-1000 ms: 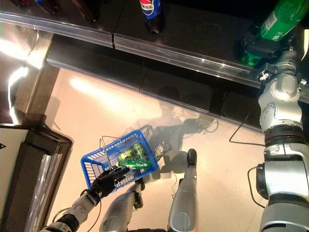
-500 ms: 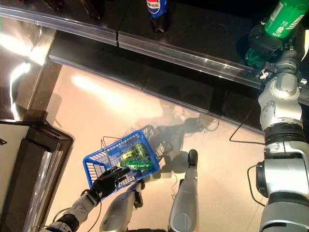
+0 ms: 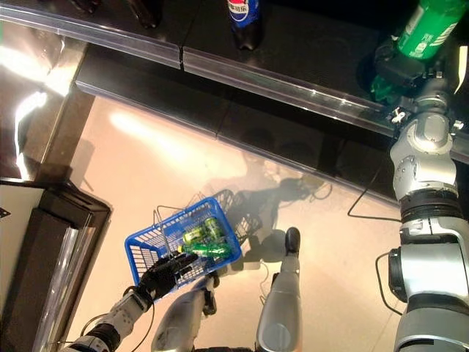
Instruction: Pick up the drink and place into the basket.
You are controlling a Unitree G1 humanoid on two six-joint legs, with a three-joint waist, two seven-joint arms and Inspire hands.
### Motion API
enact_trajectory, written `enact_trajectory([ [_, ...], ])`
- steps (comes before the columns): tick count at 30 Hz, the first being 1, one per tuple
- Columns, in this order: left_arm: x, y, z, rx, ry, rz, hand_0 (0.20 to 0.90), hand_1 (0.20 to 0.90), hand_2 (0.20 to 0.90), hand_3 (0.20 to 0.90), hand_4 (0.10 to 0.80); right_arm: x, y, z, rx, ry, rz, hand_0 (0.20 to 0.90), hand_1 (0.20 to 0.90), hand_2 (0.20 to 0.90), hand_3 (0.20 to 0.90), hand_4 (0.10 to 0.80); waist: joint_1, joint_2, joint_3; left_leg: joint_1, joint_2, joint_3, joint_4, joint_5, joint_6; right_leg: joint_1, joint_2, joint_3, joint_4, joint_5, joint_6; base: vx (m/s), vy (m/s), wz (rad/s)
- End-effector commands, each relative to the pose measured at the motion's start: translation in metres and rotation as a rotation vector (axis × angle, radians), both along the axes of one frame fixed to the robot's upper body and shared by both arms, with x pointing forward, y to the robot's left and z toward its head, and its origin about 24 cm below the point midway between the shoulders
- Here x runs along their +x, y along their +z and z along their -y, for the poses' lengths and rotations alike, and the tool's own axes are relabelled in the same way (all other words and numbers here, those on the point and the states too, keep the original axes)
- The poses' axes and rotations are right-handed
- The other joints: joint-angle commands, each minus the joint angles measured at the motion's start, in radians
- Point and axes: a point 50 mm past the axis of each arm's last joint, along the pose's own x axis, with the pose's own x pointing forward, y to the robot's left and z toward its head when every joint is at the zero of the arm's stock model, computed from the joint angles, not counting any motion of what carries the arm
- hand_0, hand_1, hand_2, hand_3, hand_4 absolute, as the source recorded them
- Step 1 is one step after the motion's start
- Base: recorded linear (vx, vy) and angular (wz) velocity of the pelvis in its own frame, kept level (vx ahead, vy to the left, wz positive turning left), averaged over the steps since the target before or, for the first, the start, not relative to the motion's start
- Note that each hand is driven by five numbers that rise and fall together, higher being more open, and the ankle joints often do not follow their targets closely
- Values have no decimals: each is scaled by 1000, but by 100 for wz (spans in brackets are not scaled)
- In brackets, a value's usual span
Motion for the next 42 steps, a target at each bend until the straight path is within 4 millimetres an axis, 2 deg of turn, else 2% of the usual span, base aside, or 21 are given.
enact_trajectory([
  [1,-4,17,-53,126,22,134,300,300,300,200,100,-21,75,-30,-174,132,325,300,300,300,200,100,18,-31,-153,-14,55,-16,48,-6,-17,46,-1,-36,82,-148,-33,38,13,9],
  [6,-10,15,-58,146,23,117,300,300,300,200,100,-20,56,-35,-158,179,297,300,300,300,200,100,28,-69,-209,33,51,-11,-18,15,-18,103,2,-57,10,-104,-14,48,5,13],
  [9,-13,15,-63,161,32,109,300,300,300,200,100,-21,36,-36,-138,208,270,300,300,300,200,100,31,-99,-251,60,55,-4,-40,18,-19,144,0,-77,-28,-83,-2,35,5,6],
  [16,-15,15,-63,168,40,101,300,300,300,200,100,-25,1,-35,-100,261,200,300,300,300,200,100,45,-153,-341,117,70,7,-44,2,-18,239,-1,-116,-79,-64,16,60,5,7],
  [20,-15,17,-63,153,45,109,300,300,300,200,100,-28,-15,-38,-75,302,172,300,300,300,200,100,54,-172,-391,149,77,15,-44,-9,-17,285,2,-131,-96,-65,22,119,23,-3],
  [24,-5,28,-60,114,56,178,300,300,300,200,100,-32,-33,-46,-51,358,155,300,300,300,200,100,67,-186,-421,167,81,12,-44,-15,-18,325,4,-149,-103,-73,24,42,48,1],
  [31,12,50,-45,42,32,348,300,300,300,200,100,-44,-51,-64,-36,442,168,300,300,300,200,100,97,-208,-440,174,78,-13,-44,-18,-11,363,7,-177,-99,-88,23,-8,24,13],
  [35,25,70,-33,-28,10,485,300,300,300,200,100,-51,-62,-88,-37,548,187,300,300,300,200,100,120,-218,-438,176,78,-32,-44,-18,-7,386,3,-196,-98,-96,26,-28,-2,12],
  [38,29,82,-25,-61,-15,549,300,300,300,200,100,-55,-66,-96,-41,590,186,300,300,300,200,100,132,-221,-438,176,79,-39,-44,-17,-7,394,-1,-207,-99,-97,29,-16,-10,20],
  [42,41,112,-6,-126,-70,677,300,300,300,200,100,-59,-75,-116,-55,655,182,300,300,300,200,100,153,-227,-437,177,82,-47,-44,-16,-6,409,-3,-226,-103,-98,32,-30,-25,19],
])
